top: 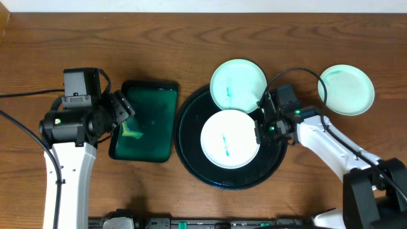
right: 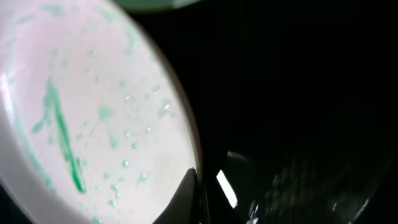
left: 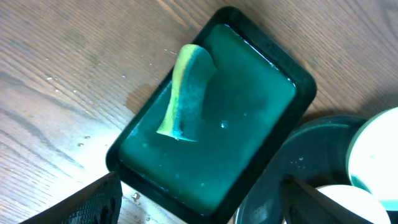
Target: Clean dirty plates on tray and stack at the side
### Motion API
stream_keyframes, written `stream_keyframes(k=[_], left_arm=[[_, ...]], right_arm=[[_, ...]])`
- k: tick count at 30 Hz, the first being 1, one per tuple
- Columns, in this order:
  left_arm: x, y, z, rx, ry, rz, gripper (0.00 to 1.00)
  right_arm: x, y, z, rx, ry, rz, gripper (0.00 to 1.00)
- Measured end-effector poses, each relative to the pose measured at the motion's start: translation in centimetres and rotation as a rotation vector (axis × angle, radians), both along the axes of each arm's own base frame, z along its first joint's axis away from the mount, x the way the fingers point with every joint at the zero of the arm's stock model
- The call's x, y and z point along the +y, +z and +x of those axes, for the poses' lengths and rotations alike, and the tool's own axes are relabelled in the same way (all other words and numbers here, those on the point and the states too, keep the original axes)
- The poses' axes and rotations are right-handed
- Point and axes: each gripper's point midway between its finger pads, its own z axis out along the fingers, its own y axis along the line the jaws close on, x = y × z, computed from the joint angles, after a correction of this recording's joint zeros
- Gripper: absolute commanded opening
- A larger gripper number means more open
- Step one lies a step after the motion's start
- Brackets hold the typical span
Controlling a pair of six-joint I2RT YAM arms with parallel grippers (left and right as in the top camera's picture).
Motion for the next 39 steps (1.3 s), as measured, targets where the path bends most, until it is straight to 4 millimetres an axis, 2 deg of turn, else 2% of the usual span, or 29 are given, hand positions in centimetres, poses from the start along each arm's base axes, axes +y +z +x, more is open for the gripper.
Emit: stream_keyframes(k=[8,15,18,21,22,23,24,25,29,33,36,39], left_arm=[[-0.8,-0.1,-0.1,0.002,-0.01,-0.047,0.81],[-1.3,-0.1,-0.2,0.01,-0.022,-0.072,0.81],[-1.3,-0.1,-0.2,0.01,-0.023,-0.073,0.81],[-1.4,-0.3,-0.2,0.016,-0.025,-0.077,0.81],[-1.4,-0.4,-0.2,0.021,-0.026,-0.08,0.81],[-1.5,-0.6,-0.2,0.029,-0.029,-0.08,0.81],[-1.6,-0.8,-0.1,0.038,-0.032,-0.081,0.81],[-1.7,-1.1,0.0,0.049,-0.04,-0.08,0.81],[-2.8,-2.5,0.4,0.101,-0.101,-0.072,0.8],[-3.3,-4.4,0.7,0.176,-0.136,-0.026,0.8],[-2.1,-6.3,1.1,0.243,-0.094,0.054,0.74],[-1.1,-8.5,2.7,0.279,-0.055,0.103,0.69]], right_arm=[[0.8,0.1,-1.3,0.031,0.035,0.009,0.01],[1.4,-0.9,-2.7,0.091,0.057,-0.016,0.01],[1.1,-1.1,-2.5,0.092,0.028,-0.037,0.01],[0.4,-1.3,-1.0,0.038,-0.013,-0.071,0.01],[0.2,-1.2,-0.3,0.013,-0.031,-0.081,0.03],[-0.1,-1.2,0.4,-0.01,-0.048,-0.085,0.15],[-0.3,-1.1,0.9,-0.028,-0.059,-0.082,0.32],[-0.5,-1.0,1.5,-0.045,-0.061,-0.071,0.38],[-0.9,-0.3,1.6,-0.033,-0.016,-0.032,0.31],[-1.1,1.6,2.1,-0.036,0.03,-0.017,0.27],[-1.3,4.7,3.5,-0.113,0.042,0.004,0.23],[-1.3,7.7,4.5,-0.207,0.051,0.025,0.2]])
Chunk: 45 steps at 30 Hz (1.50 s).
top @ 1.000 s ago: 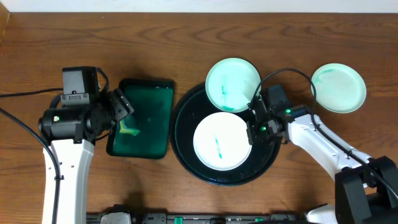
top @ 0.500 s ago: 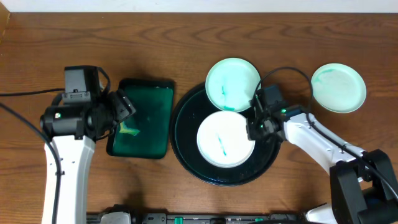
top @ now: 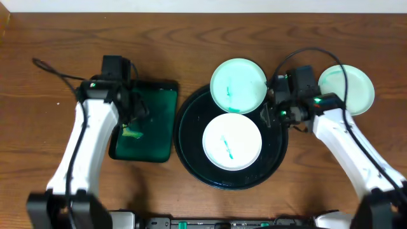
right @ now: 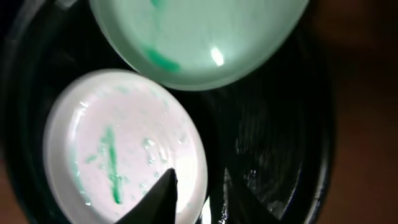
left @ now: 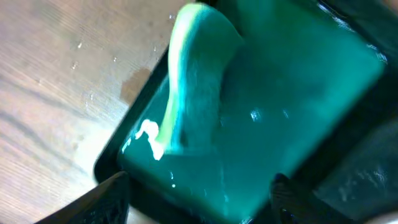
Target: Clean dirty plates on tray and stack at the side
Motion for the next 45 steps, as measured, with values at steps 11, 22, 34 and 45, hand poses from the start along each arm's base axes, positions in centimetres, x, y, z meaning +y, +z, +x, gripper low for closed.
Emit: stream_keyframes(k=[11,22,34,45], left_arm=[[0.5,-9.7,0.8,0.245,-0.005,0.052,0.24],[-2.3,-6.5,1.6,0.136,-0.077,-0.1,0.29],[-0.2,-4.8,1.9,0.086,-0.074,0.029,0.55],[1.4,-11.2,2.3,0.221,-0.051,0.124,0.08]], right_arm=[[0.3,1.1,-1.0,-0.006,0.021,0.005,0.18],[0.5,1.2,-0.9,-0.01,0.026,0.007,0.18],[0.5,1.3,-0.8,-0.017,0.025,0.009,0.18],[0.5,1.3,-0.8,-0.013,0.015,0.012,0.17]])
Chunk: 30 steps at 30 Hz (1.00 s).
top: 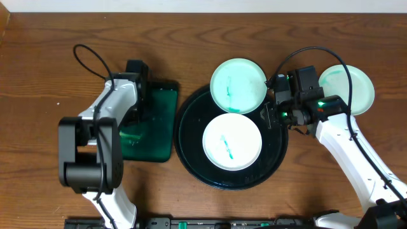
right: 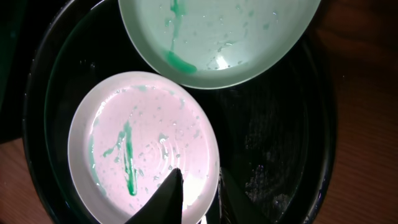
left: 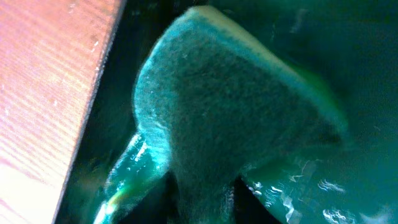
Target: Clean dirty plates on tray and stack at the side
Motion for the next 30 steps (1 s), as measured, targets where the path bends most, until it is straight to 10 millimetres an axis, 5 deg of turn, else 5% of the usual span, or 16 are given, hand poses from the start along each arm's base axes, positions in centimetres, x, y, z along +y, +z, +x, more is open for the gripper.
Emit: stream_keyframes(k=[6,16,24,30], left_arm=[[-0.4,0.2,-0.1,0.001,-0.002,-0.028,0.07],[-2.1,3.5,0.5,-0.095,-0.007,-0.124,0.07],[-2.3,0.2,-0.9,-0.052,-0.005,-0.14,0.07],[-2.4,0.8,-2.3,0.016,0.0,-0.146,0.07]], right_arm=[[0.0,0.0,0.0,0.004,-0.01,0.002,0.15],[-1.3,-0.4,0.2,0.011,-0.083,-0.055,0.12],[-2.5,-1.0,0.1,0.032,-0.162,-0.099,0.13],[-2.9,-2.5,-0.1,0.069,-0.179,-0.125,0.12]])
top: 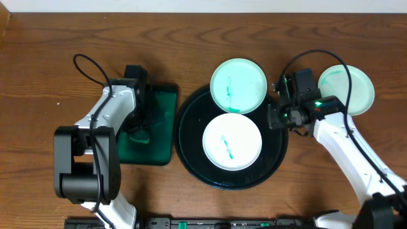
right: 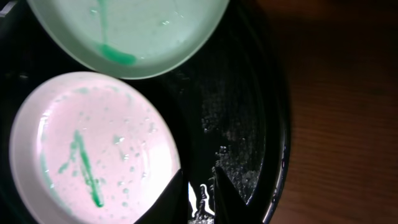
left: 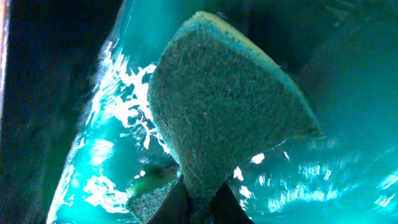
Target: Clean dirty plates on tray and stack at the side
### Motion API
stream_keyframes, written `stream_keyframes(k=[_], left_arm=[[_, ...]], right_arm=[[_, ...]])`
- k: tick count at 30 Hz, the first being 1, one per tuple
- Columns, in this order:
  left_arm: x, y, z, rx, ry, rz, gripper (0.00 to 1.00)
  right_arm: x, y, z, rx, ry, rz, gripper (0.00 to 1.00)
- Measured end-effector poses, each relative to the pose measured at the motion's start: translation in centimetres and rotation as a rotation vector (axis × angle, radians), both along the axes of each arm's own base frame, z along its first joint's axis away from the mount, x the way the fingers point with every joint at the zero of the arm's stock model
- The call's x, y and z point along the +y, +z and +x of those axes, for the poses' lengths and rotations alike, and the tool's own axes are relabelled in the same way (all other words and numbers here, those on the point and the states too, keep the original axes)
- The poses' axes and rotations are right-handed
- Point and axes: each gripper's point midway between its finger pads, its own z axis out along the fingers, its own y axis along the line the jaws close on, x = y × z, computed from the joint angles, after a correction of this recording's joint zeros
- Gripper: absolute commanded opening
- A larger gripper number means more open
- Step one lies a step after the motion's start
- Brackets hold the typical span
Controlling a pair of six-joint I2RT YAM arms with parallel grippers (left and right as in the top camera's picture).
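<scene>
A round black tray (top: 273, 147) holds a white plate (top: 232, 141) streaked green; a mint plate (top: 238, 86) with green smears rests on its far rim. Another mint plate (top: 346, 90) lies on the table at the right. My left gripper (left: 202, 200) is down in the green basin (top: 159, 114), shut on the sponge (left: 230, 118), which is dipped in green water. My right gripper (right: 200, 196) hovers over the tray's right side beside the white plate (right: 87, 155), its fingers nearly together with nothing between them.
The basin stands left of the tray, almost touching it. Bare wooden table (right: 336, 112) lies right of the tray, around the third plate. Cables loop above both arms.
My left gripper, still shut on the sponge, has moved from the basin's left edge further into the green water. My right gripper has shifted slightly right over the tray, fingers closer together.
At first my left gripper hung open above the basin with the sponge lying in it, and my right gripper sat low at the white plate's right rim. Then the left came down over the sponge and the right rose clear. The left then shut on the sponge and now holds it in the water.
</scene>
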Motion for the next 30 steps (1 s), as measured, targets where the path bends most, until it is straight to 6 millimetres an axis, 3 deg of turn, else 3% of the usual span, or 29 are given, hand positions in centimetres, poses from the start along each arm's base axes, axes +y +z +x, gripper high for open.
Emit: stream_keyframes(k=[4,7,11,14,16,19,24,30], left_arm=[[-0.2,2.9,-0.3,0.006,0.0,-0.013,0.07],[-0.3,7.0,0.7,-0.098,0.0,-0.022,0.07],[-0.4,12.5,1.2,-0.269,-0.002,-0.033,0.07],[-0.7,14.9,0.8,-0.343,-0.005,-0.053,0.07],[-1.0,15.6,0.7,-0.368,-0.008,-0.071,0.07],[-1.4,15.7,0.5,-0.365,-0.012,-0.096,0.07],[-2.2,15.4,0.4,-0.351,-0.019,-0.14,0.07],[-3.0,15.4,0.3,-0.344,-0.034,-0.169,0.07]], right_arm=[[-0.1,-2.1,0.0,0.056,-0.001,-0.022,0.13],[0.3,-3.5,-0.1,0.09,0.044,-0.017,0.22],[1.8,-4.7,-0.4,0.121,0.145,0.04,0.24],[2.4,-5.9,-0.7,0.153,0.179,0.065,0.24],[2.8,-6.8,-1.1,0.183,0.207,0.082,0.21],[3.6,-8.1,-1.8,0.223,0.253,0.093,0.02],[4.3,-9.1,-1.9,0.243,0.252,0.104,0.01],[3.9,-9.2,-1.7,0.275,0.079,0.083,0.01]])
